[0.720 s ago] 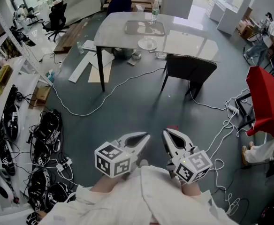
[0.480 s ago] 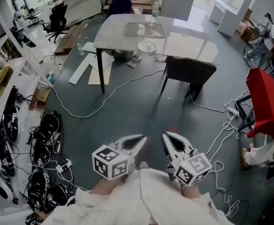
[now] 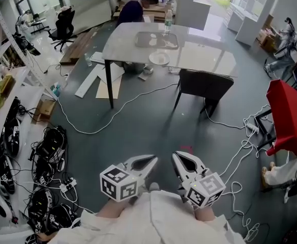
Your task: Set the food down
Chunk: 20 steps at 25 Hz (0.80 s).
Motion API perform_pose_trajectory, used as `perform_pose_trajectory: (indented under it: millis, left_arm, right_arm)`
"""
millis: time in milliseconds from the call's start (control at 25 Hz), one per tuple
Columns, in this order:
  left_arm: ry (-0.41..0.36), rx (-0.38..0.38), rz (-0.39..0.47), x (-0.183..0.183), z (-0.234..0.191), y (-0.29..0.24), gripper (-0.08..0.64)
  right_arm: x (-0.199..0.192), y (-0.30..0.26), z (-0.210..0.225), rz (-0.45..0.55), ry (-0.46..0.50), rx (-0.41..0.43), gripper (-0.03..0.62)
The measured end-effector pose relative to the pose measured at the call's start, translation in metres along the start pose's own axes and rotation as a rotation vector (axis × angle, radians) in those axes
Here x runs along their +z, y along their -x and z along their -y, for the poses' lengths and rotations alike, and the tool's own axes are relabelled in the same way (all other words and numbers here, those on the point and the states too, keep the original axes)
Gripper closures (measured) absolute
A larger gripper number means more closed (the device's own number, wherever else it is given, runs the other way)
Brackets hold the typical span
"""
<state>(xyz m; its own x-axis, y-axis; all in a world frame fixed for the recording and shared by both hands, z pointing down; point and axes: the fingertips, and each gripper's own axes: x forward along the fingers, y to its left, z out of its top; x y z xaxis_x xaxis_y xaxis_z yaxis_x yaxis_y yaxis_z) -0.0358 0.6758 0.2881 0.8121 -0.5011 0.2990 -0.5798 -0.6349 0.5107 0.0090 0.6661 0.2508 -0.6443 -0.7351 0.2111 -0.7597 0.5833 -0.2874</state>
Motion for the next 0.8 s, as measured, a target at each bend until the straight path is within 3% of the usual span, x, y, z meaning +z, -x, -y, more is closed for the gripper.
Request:
perform_pose_trajectory:
  millis: [400, 800]
  left_arm:
    - [-0.084, -0.017, -0.018, 0.01, 0.007, -0.036, 0.543]
    - [-0.023, 0.02, 0.01, 0.008, -0.003, -0.052, 0.543]
  right_arm:
    - [0.022, 0.008, 0.035, 0.024, 0.081, 0.025, 0.589]
    - [0.006, 0.014, 0.063, -0.004, 0.034, 0.006, 0.589]
